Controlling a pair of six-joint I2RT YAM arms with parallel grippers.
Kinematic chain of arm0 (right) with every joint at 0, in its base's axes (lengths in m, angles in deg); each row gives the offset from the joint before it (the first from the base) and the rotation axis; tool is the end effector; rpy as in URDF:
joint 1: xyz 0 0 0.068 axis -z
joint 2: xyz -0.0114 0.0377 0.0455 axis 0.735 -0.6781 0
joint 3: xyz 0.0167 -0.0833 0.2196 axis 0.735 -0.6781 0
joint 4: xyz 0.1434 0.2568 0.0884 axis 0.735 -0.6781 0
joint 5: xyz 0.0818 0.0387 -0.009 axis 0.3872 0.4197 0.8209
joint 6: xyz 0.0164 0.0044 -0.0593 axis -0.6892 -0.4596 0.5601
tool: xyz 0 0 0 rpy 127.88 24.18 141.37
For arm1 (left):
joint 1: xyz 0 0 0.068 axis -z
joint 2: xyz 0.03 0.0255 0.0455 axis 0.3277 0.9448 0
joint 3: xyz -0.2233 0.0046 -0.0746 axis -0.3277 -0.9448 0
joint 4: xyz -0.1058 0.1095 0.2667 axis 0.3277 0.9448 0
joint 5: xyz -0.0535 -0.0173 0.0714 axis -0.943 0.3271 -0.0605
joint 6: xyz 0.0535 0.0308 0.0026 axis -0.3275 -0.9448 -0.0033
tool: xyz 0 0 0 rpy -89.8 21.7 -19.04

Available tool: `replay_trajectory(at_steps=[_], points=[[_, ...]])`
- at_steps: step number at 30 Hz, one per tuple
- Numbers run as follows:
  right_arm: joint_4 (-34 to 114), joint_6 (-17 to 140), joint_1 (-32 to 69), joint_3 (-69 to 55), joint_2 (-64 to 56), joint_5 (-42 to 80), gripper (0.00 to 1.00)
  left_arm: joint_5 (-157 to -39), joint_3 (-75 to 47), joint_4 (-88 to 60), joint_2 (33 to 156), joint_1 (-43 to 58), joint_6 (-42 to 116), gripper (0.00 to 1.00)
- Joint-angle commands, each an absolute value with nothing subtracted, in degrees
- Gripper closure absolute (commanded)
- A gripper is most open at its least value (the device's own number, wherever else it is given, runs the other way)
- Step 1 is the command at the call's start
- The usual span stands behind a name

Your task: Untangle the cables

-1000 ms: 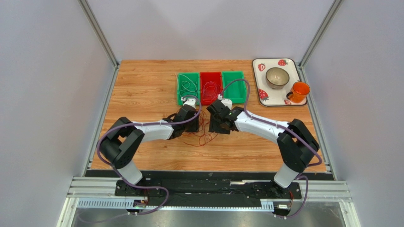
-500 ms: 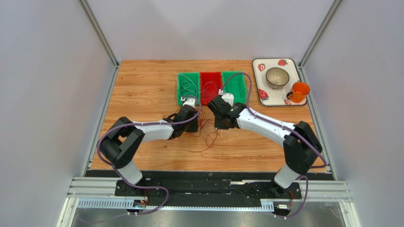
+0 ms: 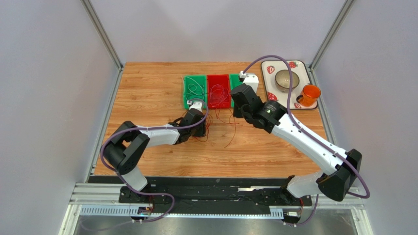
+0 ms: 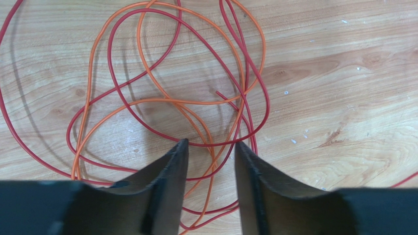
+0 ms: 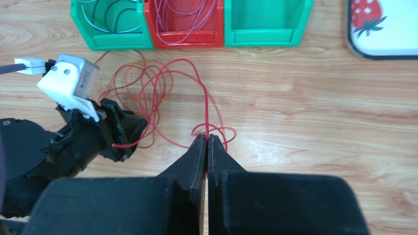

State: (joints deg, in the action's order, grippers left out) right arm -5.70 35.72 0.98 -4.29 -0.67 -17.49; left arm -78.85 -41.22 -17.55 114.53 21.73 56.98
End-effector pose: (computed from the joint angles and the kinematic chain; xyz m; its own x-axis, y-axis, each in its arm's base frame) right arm 0.2549 0.2347 0.3152 -0.6309 0.0191 -0.7757 -0.0755 0.9934 0.0858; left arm 0.2771 -0.2280 0.0661 -0.7370 -0.0468 -0.6743 0.1783 0.9488 -0.2607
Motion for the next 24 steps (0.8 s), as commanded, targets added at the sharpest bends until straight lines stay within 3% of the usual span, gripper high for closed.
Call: replay_trajectory(at_steps=[1, 13, 24], points=[[-5.36, 42.4, 0.9, 0.5, 0.64, -23.56, 1.0, -79.09, -41.35, -16.19, 113.66, 21.91, 57.78, 0.46], [2.71, 57.44, 3.09, 9.74, -2.87, -33.58, 1.0, -80.5, -43.72, -19.79, 112.69, 21.91, 57.16, 0.34], [20.39, 64.92, 12.58, 9.91, -9.98, -26.56, 1.0, -80.85, -45.57, -22.34, 111.81, 22.0, 56.81, 0.35]])
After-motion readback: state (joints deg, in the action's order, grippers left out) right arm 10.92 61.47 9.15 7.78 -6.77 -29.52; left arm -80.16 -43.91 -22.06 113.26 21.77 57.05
